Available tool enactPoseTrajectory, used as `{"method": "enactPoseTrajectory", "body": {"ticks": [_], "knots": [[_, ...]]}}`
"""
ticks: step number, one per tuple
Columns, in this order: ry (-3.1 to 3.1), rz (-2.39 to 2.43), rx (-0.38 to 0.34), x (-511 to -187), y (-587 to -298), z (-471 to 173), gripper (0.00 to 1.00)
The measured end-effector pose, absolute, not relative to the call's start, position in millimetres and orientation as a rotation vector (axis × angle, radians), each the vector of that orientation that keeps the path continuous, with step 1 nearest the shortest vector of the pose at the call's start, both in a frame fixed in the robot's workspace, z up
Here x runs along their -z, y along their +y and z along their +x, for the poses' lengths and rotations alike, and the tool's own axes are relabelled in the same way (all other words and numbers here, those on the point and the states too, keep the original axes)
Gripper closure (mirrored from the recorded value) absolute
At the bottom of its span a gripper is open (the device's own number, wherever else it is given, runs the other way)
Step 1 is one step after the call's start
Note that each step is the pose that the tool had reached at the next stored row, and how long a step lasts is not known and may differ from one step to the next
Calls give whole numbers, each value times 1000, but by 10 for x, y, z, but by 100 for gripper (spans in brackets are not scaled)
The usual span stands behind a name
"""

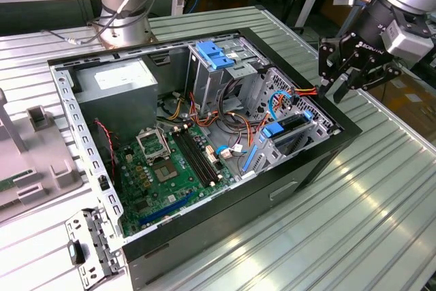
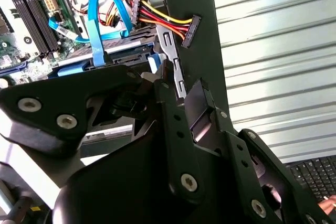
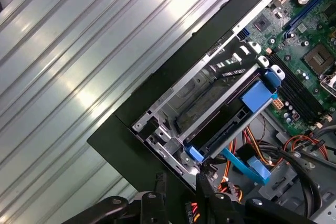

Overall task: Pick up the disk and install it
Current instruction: 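Insert the first disk wire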

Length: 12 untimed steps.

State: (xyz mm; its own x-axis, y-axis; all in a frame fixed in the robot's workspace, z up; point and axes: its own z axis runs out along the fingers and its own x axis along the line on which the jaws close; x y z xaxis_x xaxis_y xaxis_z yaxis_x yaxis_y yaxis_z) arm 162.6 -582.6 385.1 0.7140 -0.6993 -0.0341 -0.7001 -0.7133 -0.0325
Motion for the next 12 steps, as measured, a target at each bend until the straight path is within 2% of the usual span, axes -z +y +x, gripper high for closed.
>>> {"method": "enactPoseTrajectory", "body": {"ticks": [12], "knots": [[1135,-2883,-31,-3817,-5733,1670,64]]}}
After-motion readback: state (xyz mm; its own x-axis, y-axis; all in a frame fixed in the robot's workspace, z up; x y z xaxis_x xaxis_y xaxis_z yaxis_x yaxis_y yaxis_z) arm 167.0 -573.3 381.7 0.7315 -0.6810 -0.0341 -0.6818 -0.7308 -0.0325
